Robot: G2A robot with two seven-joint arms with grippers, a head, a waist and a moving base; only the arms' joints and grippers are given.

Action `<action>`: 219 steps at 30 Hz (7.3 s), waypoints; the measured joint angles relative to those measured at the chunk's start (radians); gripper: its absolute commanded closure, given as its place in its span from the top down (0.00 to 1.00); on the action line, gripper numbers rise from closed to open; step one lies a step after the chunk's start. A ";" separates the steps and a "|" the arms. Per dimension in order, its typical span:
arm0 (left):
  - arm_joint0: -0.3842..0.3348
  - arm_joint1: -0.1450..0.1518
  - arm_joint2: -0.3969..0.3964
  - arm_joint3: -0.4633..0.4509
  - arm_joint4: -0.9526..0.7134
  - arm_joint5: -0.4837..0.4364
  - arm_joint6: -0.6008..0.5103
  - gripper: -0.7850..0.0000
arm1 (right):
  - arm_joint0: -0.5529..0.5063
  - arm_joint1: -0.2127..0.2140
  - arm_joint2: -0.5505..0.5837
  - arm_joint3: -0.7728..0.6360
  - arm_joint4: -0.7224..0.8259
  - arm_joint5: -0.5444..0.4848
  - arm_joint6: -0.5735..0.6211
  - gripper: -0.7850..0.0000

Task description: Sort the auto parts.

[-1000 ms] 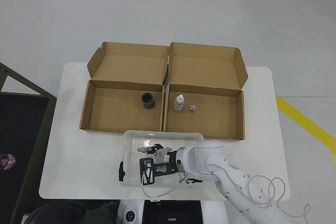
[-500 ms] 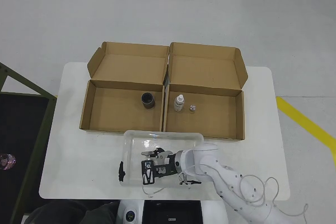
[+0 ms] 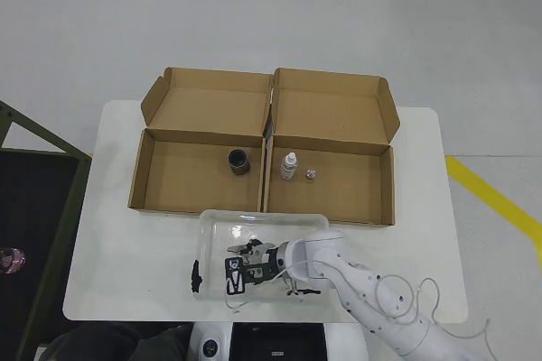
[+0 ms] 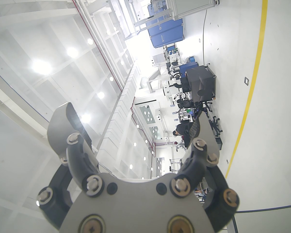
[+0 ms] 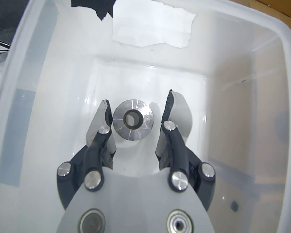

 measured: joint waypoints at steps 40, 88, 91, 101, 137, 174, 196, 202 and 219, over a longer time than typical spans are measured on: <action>0.000 0.000 0.000 0.000 0.000 0.000 0.000 1.00 | 0.031 0.013 0.057 -0.148 0.122 -0.024 -0.034 0.00; 0.000 0.000 0.000 0.000 0.000 0.000 0.000 1.00 | 0.317 -0.046 0.061 0.113 0.252 0.170 -0.090 0.00; 0.000 0.000 0.000 0.000 0.000 0.000 0.000 1.00 | 0.344 -0.058 0.040 0.159 0.269 0.170 -0.076 0.00; 0.000 0.000 0.000 0.000 0.000 0.000 0.000 1.00 | 0.411 -0.092 -0.019 0.287 0.293 0.178 -0.037 0.00; 0.000 0.000 0.000 0.000 0.000 0.000 0.000 1.00 | 0.494 -0.174 -0.120 0.513 0.269 0.175 0.047 0.33; 0.000 0.000 0.000 0.000 0.000 0.000 0.000 1.00 | 0.323 -0.102 0.096 0.087 0.262 0.049 0.073 0.44; 0.000 0.000 0.000 0.000 0.000 0.000 0.000 1.00 | -0.119 0.020 0.443 -0.321 0.146 -0.018 -0.028 0.41; 0.000 0.000 0.000 0.000 0.000 0.000 0.000 1.00 | -0.252 0.047 0.569 -0.385 0.086 -0.007 -0.141 0.41; 0.000 0.000 0.000 0.000 0.000 0.000 0.000 1.00 | -0.624 0.089 0.895 -0.446 -0.035 0.224 -0.520 0.65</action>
